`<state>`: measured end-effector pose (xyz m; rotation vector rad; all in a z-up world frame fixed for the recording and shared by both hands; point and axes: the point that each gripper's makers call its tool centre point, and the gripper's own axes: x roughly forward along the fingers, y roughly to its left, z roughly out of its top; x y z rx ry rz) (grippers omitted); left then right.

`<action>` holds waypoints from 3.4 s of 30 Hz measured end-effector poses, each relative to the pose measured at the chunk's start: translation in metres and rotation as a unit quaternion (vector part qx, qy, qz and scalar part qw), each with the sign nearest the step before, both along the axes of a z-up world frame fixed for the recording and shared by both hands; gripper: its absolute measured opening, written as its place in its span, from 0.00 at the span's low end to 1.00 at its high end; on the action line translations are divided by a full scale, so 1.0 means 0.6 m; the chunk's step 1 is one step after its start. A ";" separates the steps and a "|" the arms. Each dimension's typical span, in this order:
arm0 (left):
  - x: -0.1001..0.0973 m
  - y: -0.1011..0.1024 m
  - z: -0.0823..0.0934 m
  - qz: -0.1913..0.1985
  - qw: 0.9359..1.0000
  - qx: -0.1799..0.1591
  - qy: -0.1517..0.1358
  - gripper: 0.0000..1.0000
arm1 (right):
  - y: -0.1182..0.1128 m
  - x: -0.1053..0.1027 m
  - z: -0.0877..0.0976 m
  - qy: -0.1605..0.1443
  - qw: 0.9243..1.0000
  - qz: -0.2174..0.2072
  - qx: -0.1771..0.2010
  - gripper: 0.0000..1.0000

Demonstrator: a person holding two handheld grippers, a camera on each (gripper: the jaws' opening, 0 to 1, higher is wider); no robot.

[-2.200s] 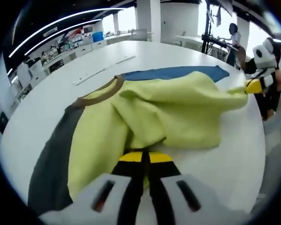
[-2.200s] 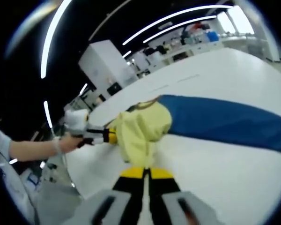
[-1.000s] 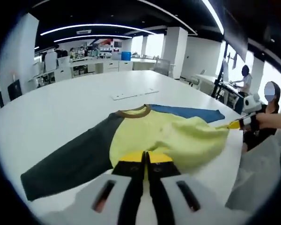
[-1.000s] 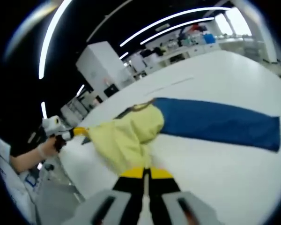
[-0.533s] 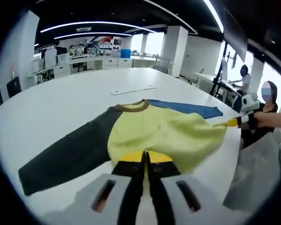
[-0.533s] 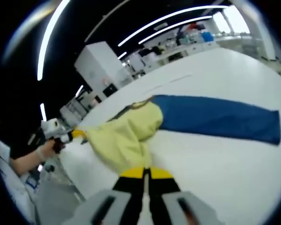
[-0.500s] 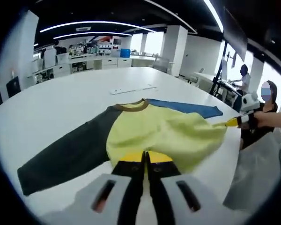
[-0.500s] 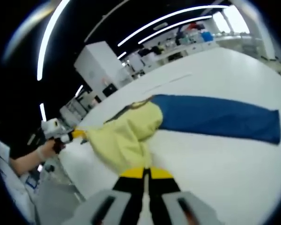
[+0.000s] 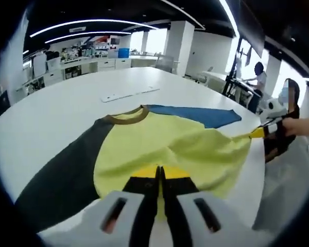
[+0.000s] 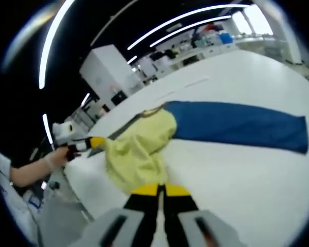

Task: Fold the garment on the visible template until the final outline fits inside the template.

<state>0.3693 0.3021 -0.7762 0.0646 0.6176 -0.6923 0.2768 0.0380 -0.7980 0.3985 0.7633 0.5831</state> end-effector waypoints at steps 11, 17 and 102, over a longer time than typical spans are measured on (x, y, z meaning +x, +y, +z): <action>0.008 -0.010 -0.018 -0.011 1.000 0.014 0.006 0.00 | 0.002 -0.002 -0.002 0.003 1.000 -0.004 0.003 0.00; 0.006 -0.008 -0.011 -0.010 1.000 0.007 0.004 0.04 | 0.003 -0.002 -0.001 0.002 1.000 -0.004 0.004 0.00; -0.303 0.150 -0.091 0.109 0.978 -0.013 0.178 0.00 | -0.008 -0.110 -0.034 0.048 0.998 0.024 -0.041 0.00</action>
